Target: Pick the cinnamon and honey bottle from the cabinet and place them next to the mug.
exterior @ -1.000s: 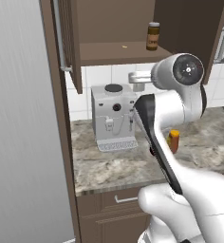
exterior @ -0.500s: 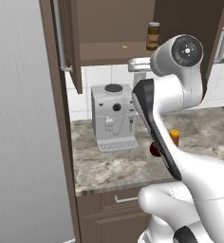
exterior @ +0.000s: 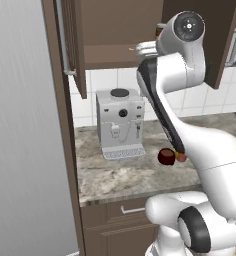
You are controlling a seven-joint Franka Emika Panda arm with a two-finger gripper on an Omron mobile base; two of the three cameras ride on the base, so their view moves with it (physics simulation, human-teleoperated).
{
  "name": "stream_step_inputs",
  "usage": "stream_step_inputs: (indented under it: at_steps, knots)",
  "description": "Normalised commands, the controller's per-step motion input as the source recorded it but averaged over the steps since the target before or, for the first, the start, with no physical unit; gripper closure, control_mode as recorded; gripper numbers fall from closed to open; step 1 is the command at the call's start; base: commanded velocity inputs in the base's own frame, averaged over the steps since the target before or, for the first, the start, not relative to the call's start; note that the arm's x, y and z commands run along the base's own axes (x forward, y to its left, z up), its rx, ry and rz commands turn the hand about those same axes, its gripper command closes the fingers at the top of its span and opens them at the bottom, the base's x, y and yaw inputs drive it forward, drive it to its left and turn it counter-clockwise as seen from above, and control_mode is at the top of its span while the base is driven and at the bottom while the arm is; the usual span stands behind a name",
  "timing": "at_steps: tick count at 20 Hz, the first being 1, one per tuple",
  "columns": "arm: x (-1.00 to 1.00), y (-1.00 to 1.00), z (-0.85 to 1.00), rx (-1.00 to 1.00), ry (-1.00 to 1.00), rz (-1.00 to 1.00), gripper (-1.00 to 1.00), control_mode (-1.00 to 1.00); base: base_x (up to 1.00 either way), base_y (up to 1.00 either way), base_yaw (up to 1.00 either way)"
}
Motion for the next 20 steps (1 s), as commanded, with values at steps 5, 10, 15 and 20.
stream_step_inputs:
  at_steps: [5,10,15,20]
  knots:
    - [0.29,-0.18,0.02,0.14,0.00,-0.01,-1.00,-1.00,0.00,0.00,0.00]
    - [0.34,-0.05,0.09,0.06,0.00,-0.05,-1.00,-1.00,0.00,0.00,0.00]
    - [0.21,0.00,0.00,-0.01,0.00,-0.01,-1.00,-1.00,0.00,0.00,0.00]
    - [0.41,-0.03,0.00,-0.06,0.00,0.00,-1.00,-1.00,0.00,0.00,0.00]
